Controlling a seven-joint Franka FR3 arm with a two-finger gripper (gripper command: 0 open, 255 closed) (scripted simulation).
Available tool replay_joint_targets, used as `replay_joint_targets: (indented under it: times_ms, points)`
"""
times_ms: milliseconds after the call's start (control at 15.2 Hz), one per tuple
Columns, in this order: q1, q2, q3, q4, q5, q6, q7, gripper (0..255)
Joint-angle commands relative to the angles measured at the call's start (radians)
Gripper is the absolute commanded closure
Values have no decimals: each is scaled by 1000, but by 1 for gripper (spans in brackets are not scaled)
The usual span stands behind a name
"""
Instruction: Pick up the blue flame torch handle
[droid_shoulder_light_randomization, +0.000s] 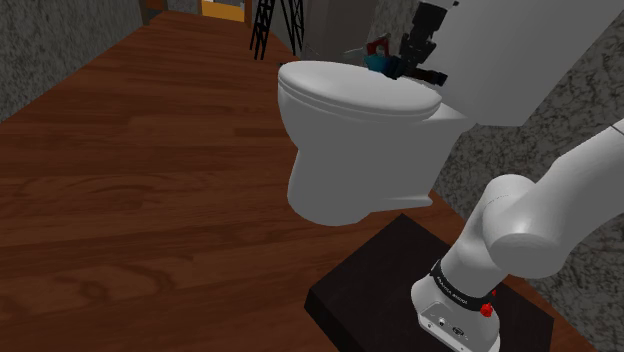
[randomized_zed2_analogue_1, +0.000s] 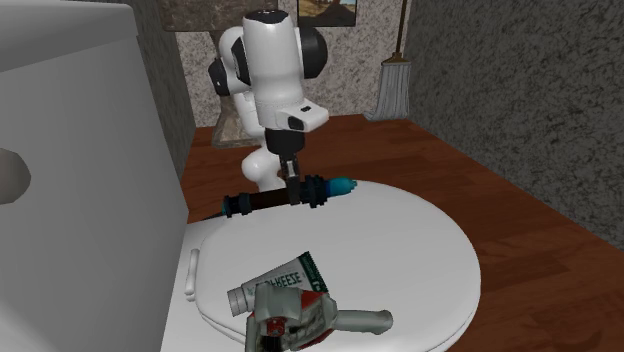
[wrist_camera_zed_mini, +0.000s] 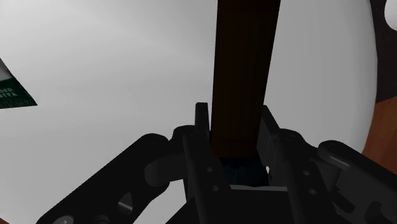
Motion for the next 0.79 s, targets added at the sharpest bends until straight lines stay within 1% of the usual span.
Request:
replay_joint_targets:
  times_ms: [0,594,726]
  points:
    - [2,7,1,32,4,-26,0,255]
    - [14,66,-13,208,34,-151,-19,255]
    - [14,67,-13,211,35,-153,-19,255]
